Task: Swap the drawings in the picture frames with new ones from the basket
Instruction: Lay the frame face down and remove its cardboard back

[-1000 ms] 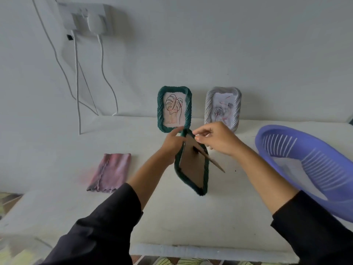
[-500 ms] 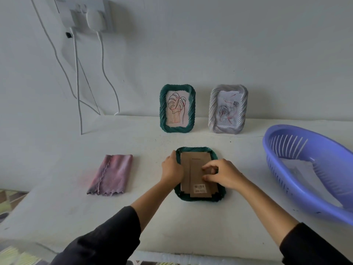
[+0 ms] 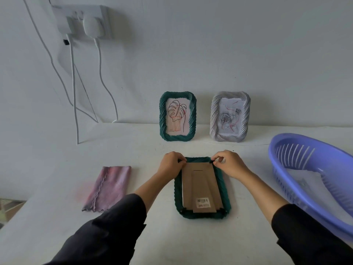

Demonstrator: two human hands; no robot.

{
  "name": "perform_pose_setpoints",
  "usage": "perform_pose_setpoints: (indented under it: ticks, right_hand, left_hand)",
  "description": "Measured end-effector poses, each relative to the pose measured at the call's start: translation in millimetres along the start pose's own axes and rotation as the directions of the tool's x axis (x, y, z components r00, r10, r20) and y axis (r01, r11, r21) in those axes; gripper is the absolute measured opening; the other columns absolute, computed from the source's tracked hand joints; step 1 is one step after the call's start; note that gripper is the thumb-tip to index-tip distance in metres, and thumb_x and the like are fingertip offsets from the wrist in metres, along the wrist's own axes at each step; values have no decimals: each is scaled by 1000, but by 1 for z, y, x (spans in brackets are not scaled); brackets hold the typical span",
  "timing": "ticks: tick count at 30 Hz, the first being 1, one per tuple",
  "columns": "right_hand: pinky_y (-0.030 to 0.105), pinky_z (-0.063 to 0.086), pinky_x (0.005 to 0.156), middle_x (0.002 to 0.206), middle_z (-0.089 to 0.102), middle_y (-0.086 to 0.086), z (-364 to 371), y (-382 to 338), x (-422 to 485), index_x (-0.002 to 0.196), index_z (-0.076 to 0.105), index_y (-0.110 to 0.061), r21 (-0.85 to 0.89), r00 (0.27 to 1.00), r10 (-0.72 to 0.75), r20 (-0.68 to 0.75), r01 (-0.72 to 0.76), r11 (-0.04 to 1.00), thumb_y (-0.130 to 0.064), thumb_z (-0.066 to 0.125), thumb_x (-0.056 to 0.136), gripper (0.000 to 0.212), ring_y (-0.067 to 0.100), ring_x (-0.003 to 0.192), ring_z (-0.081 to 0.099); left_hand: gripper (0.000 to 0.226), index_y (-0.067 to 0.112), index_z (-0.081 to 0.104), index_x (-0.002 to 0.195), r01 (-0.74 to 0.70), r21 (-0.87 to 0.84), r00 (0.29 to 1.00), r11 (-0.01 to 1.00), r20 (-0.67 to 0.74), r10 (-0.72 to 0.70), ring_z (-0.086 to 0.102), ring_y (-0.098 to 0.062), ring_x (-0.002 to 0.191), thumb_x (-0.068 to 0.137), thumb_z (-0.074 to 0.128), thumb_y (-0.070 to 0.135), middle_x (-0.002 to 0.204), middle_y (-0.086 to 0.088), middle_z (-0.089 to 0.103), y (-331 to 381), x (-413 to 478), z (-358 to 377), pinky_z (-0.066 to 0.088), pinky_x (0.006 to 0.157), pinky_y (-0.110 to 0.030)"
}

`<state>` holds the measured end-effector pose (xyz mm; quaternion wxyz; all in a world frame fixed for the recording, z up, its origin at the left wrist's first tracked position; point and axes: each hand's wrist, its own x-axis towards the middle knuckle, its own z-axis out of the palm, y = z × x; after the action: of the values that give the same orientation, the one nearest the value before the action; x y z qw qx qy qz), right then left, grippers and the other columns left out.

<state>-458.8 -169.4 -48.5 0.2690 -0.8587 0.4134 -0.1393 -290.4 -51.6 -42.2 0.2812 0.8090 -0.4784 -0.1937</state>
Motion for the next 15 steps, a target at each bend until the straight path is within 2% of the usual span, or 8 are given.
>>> perform_pose_setpoints:
  ticks: [5,11,15]
  right_hand:
    - [29,38,62,85,63,9,-2,1,4,89,67,-17,-36,999,-37,13,37,999,-18,63,83,7,16,67,48]
    - [30,43,66,78,58,-2,-7,-4,8,87,67,-14,-110,997,-59,53,65,992,-18,62,81,9,18,74,55]
    - [32,48,69,75,61,0,-3,-8,14,77,66,-9,-93,998,-61,35,64,994,-15,61,79,8,22,77,61]
  left_hand:
    - [18,5,73,98,-11,-40,1000,999,-21,10,53,-11,84,88,61,12,103,-10,71,-5,10,-3,40,74,-20]
    - [18,3,74,94,-12,-62,999,998,-30,10,55,-11,82,83,68,15,99,-12,72,-8,19,-6,45,74,-22]
    - [19,0,74,91,3,-66,999,998,-46,-6,57,-14,79,82,70,15,96,-14,72,-6,24,-4,50,74,-24]
